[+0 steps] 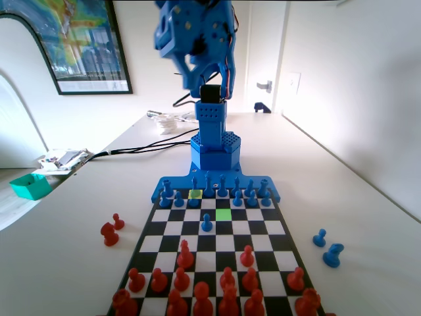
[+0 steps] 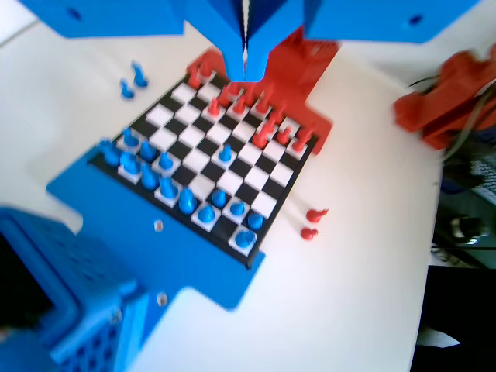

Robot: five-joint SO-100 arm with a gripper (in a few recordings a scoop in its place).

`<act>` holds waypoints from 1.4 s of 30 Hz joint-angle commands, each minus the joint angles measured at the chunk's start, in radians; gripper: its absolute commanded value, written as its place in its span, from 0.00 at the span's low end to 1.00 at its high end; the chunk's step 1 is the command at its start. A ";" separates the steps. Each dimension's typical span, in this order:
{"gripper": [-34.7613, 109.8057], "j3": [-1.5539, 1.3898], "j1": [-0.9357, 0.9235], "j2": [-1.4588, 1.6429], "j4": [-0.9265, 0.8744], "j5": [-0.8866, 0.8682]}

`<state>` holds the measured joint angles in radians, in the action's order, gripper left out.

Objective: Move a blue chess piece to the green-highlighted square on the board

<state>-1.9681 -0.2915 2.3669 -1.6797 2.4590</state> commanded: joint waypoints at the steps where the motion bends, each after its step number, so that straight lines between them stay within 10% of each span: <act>1: 0.25 -0.044 -0.041 -0.046 0.054 0.120; 42: 0.33 -0.529 -0.110 -0.364 0.699 0.518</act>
<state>-2.4973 -0.4034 1.9681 -1.0048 2.9130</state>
